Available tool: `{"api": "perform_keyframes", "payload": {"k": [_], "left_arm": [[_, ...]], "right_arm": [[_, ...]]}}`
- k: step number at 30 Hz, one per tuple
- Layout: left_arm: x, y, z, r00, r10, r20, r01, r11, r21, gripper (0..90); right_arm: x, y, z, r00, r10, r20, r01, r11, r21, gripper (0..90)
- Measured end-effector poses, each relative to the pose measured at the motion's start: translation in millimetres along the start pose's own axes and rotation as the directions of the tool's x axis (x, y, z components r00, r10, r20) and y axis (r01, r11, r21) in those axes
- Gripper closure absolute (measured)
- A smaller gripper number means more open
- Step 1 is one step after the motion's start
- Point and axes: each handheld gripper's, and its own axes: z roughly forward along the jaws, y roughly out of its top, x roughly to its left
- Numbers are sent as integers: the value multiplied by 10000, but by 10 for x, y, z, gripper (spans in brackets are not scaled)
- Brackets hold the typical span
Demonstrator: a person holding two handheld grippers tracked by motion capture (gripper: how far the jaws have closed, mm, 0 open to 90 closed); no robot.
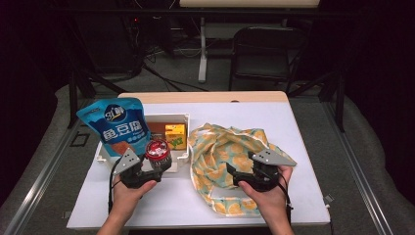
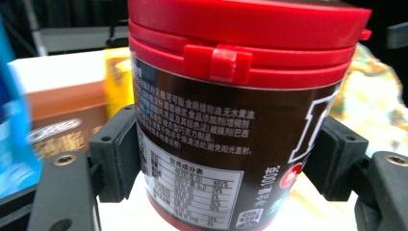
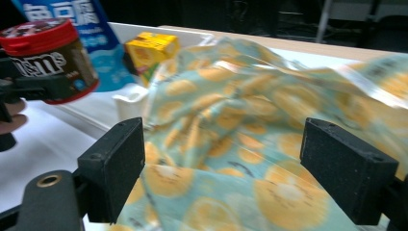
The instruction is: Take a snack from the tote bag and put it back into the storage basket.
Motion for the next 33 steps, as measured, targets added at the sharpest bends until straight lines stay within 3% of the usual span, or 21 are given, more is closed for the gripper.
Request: {"api": "perform_keyframes", "payload": {"k": [9,18,22,23,25,31,33], "left_arm": [[147,-133,246,9996,-143,-258,166,9956,923,250],[230,-185,398,9970,-124,-763,251,9855,1676,251],[251,-181,459,9964,-73,-841,254,9760,2161,251],[248,-184,471,9963,-57,-861,235,9779,2078,251],[260,-176,504,9963,-107,-848,308,9703,2397,251],[254,-172,556,9960,-52,-892,305,9581,2847,251],[252,-170,579,9965,5,-838,260,9487,3151,250]], "right_arm": [[-200,-158,-55,9984,265,506,-280,9992,293,166],[-199,-196,-31,9983,247,524,-267,9989,383,170],[-203,-205,-16,9983,255,520,-276,9988,396,173],[-204,-206,-14,9984,230,511,-252,9987,432,174],[-200,-210,-7,9984,225,515,-249,9986,465,175],[-187,-222,7,9984,128,548,-157,9985,519,180],[-193,-225,7,9985,121,542,-151,9984,550,185]]}}
